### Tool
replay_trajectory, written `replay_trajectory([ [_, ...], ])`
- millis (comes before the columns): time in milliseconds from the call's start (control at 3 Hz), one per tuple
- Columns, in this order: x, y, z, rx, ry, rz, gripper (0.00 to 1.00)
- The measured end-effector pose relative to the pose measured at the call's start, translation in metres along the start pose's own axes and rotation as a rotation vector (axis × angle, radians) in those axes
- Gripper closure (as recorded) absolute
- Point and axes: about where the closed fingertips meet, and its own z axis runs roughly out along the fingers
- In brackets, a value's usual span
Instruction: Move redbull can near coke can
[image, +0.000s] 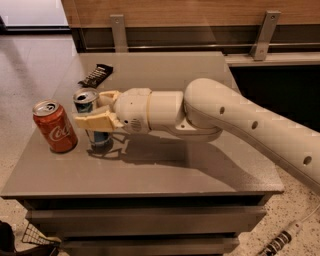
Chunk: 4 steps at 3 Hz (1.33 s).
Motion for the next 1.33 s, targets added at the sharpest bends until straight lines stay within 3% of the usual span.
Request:
replay_trajectory([
  [1000, 0.014, 0.008, 0.015, -0.105, -0.009, -0.014, 1.00],
  [1333, 0.013, 0.010, 0.017, -0.107, -0.009, -0.016, 0.83],
])
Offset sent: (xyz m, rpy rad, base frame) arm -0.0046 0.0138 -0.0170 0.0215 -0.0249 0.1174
